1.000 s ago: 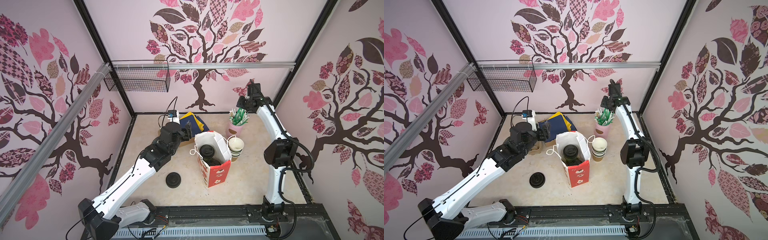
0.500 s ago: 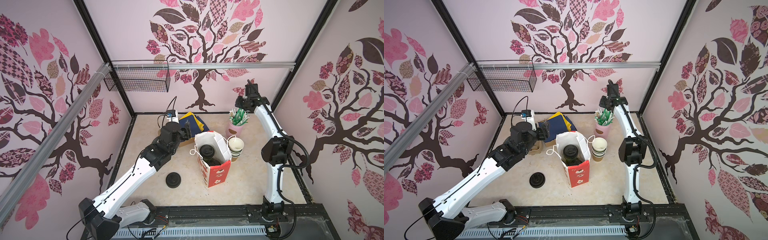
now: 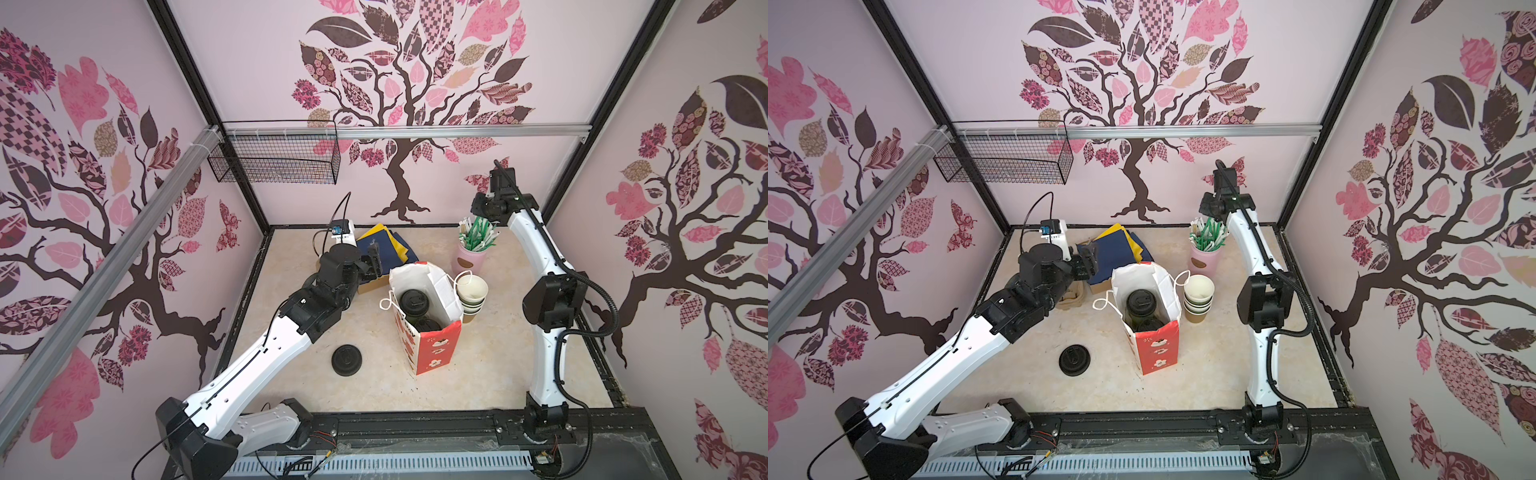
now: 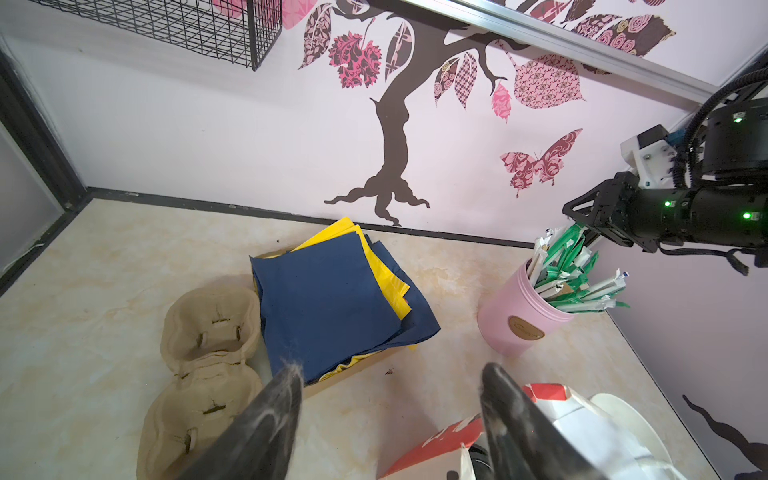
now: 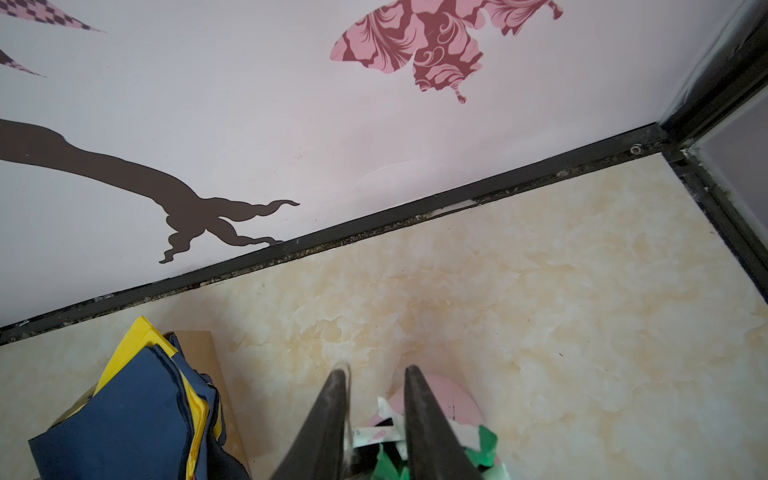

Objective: Pack the takeout coffee
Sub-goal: 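Lower the right gripper over the pink straw cup and grip a straw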

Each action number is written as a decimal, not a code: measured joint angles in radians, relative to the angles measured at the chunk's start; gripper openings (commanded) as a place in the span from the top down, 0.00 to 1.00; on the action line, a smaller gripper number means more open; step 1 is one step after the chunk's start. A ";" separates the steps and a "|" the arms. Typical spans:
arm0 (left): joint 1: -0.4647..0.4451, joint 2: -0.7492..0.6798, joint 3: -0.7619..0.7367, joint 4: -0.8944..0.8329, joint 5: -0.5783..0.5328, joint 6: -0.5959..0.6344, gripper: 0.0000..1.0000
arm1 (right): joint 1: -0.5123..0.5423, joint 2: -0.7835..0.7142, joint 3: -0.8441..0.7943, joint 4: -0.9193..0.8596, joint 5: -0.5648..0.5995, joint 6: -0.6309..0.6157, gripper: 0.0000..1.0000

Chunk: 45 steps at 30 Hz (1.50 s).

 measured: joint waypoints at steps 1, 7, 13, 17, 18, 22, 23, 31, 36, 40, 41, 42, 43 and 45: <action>0.000 -0.002 0.000 0.000 0.000 0.000 0.30 | 0.000 0.000 -0.006 -0.001 0.002 0.000 0.70; 0.000 -0.013 -0.001 0.000 0.000 0.000 0.30 | 0.000 0.000 -0.023 -0.018 0.003 0.001 0.74; 0.000 -0.029 -0.001 0.000 -0.006 0.000 0.30 | 0.000 0.000 -0.023 -0.017 0.000 0.002 0.88; 0.000 -0.032 -0.001 0.000 -0.006 0.000 0.30 | 0.000 0.000 -0.023 -0.016 0.000 0.002 0.96; 0.000 -0.032 -0.001 0.000 -0.006 0.000 0.30 | 0.000 0.000 -0.023 -0.016 0.000 0.001 0.97; 0.000 -0.032 -0.001 0.000 -0.006 0.000 0.30 | 0.000 0.000 -0.020 -0.017 0.000 0.000 0.99; 0.000 -0.032 -0.001 0.000 -0.006 0.000 0.30 | 0.000 0.000 -0.018 -0.017 0.000 0.000 0.99; 0.000 -0.035 -0.001 0.000 0.003 0.006 0.30 | 0.000 -0.016 0.023 -0.017 0.016 -0.004 0.99; 0.000 -0.035 -0.001 -0.001 0.022 0.020 0.30 | 0.000 -0.054 0.023 -0.024 0.034 -0.008 1.00; 0.000 -0.035 -0.001 -0.001 0.035 0.027 0.30 | 0.000 -0.102 -0.008 -0.011 0.032 -0.007 1.00; 0.000 -0.035 -0.001 -0.001 0.039 0.027 0.30 | 0.000 -0.109 -0.018 -0.009 0.029 -0.007 1.00; 0.000 -0.035 -0.001 -0.001 0.040 0.028 0.30 | 0.000 -0.113 -0.025 -0.008 0.023 -0.006 1.00; 0.000 -0.035 -0.001 -0.001 0.043 0.028 0.30 | 0.000 -0.113 -0.028 -0.008 0.018 -0.006 0.99; 0.000 -0.035 -0.001 -0.001 0.046 0.028 0.30 | 0.000 -0.113 -0.040 -0.011 0.008 -0.006 0.99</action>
